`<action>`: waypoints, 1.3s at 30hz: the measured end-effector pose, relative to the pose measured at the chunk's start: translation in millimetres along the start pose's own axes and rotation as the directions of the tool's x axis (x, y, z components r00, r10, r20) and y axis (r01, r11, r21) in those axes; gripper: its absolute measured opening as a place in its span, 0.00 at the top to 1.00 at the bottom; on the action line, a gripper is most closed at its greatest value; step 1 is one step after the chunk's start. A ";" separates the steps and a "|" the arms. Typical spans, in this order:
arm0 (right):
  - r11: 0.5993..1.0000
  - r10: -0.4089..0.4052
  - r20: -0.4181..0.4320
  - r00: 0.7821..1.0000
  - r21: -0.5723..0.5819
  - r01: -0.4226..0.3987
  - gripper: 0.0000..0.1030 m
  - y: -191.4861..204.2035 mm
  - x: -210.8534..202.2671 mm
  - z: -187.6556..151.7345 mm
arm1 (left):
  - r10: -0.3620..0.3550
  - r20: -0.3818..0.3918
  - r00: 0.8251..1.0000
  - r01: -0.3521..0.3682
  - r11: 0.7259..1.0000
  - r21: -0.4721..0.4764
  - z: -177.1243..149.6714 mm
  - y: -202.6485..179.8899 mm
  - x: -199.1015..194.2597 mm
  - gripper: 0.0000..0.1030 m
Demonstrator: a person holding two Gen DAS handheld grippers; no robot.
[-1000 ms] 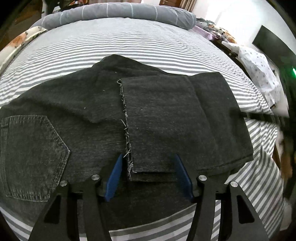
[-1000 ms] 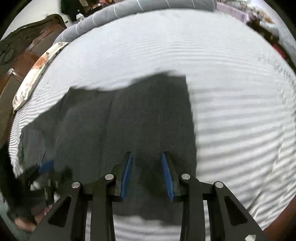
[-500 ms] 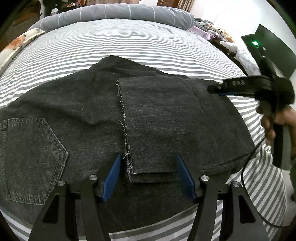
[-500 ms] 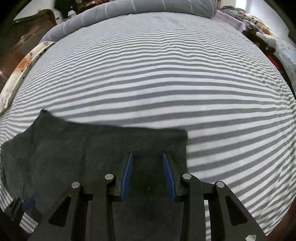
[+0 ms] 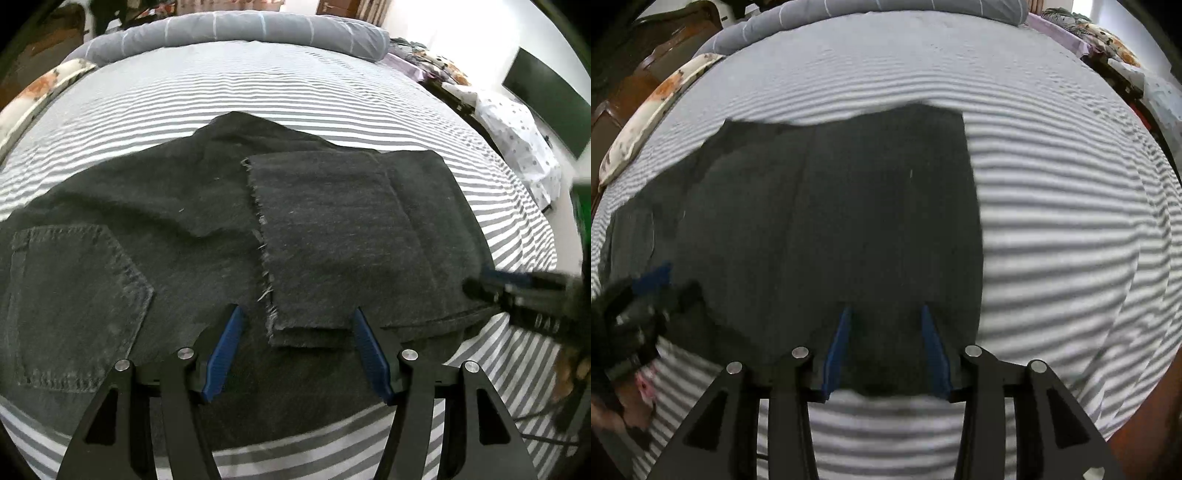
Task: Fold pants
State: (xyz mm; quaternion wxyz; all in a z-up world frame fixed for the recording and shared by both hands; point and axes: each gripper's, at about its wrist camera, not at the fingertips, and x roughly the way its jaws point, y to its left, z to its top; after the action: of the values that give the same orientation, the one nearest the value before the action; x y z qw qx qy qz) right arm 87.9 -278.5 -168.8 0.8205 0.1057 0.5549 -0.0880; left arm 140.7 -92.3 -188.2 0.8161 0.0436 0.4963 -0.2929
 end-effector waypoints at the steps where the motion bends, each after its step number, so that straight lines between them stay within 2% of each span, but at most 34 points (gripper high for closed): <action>1: 1.000 -0.001 0.001 1.000 -0.002 0.001 0.62 0.6 -0.4 -2.8 | -0.003 -0.004 1.000 0.003 1.000 -0.022 1.1 3.6 -2.4 0.39; 4: 1.000 0.004 -0.011 1.000 0.014 -0.003 0.62 -0.6 -1.1 -2.7 | -0.024 0.000 1.000 0.024 0.991 -0.130 1.0 25.4 -17.8 0.39; 7: 0.999 0.029 -0.008 1.000 0.035 -0.029 0.60 -0.7 -8.5 -0.2 | -0.027 0.051 0.998 0.040 0.964 -0.263 1.3 62.6 -46.7 0.39; 10: 0.996 0.071 0.029 0.997 0.058 -0.073 0.56 -0.7 -21.6 -2.0 | -0.008 0.126 0.992 0.057 0.918 -0.393 -4.9 108.2 -84.6 0.39; 11: 0.994 0.085 0.044 0.995 0.063 -0.088 0.51 -0.2 -26.2 -3.2 | 0.003 0.145 0.989 0.060 0.903 -0.426 -7.8 121.4 -93.9 0.39; 14: 0.988 0.127 0.076 0.989 0.074 -0.133 0.49 3.5 -38.0 -8.1 | 0.059 0.199 0.978 0.056 0.848 -0.527 -21.6 167.1 -125.5 0.39; 17: 0.981 0.161 0.089 0.983 0.095 -0.169 0.46 8.7 -43.6 -9.8 | 0.091 0.225 0.970 0.077 0.765 -0.640 -42.5 212.2 -145.3 0.39; 18: 0.978 0.173 0.090 0.981 0.104 -0.182 0.45 11.6 -45.8 -14.6 | 0.092 0.238 0.967 0.100 0.719 -0.687 -53.0 230.4 -150.6 0.39; 22: 0.973 0.192 0.083 0.978 0.118 -0.201 0.45 19.2 -47.3 -18.3 | 0.055 0.266 0.962 0.183 0.589 -0.787 -80.1 269.7 -149.0 0.39; 26: 0.972 0.192 0.076 0.978 0.124 -0.201 0.45 26.7 -46.3 -14.6 | -0.005 0.274 0.962 0.242 0.491 -0.837 -95.9 288.7 -130.9 0.39; 27: 0.970 0.197 0.077 0.977 0.128 -0.206 0.45 28.4 -46.7 -14.1 | -0.026 0.287 0.958 0.267 0.457 -0.848 -99.2 293.2 -125.2 0.39; 29: 0.970 0.198 0.079 0.977 0.127 -0.207 0.45 29.5 -48.9 -14.9 | -0.054 0.303 0.951 0.298 0.420 -0.857 -97.5 299.5 -117.8 0.39; 35: 0.977 0.176 0.065 0.982 0.109 -0.182 0.44 37.8 -47.2 -15.7 | -0.085 0.329 0.940 0.336 0.375 -0.864 -95.5 316.4 -105.2 0.39; 39: 0.980 0.163 0.053 0.985 0.109 -0.168 0.44 41.1 -42.3 -16.7 | -0.112 0.315 0.943 0.334 0.343 -0.878 -87.8 323.9 -93.1 0.39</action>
State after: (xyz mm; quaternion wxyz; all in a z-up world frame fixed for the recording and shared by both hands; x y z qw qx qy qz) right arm 68.1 -233.3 -132.4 0.8296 0.1961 0.5202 -0.0529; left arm 209.4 247.0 -225.7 0.6975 -0.5159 0.4912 -0.0781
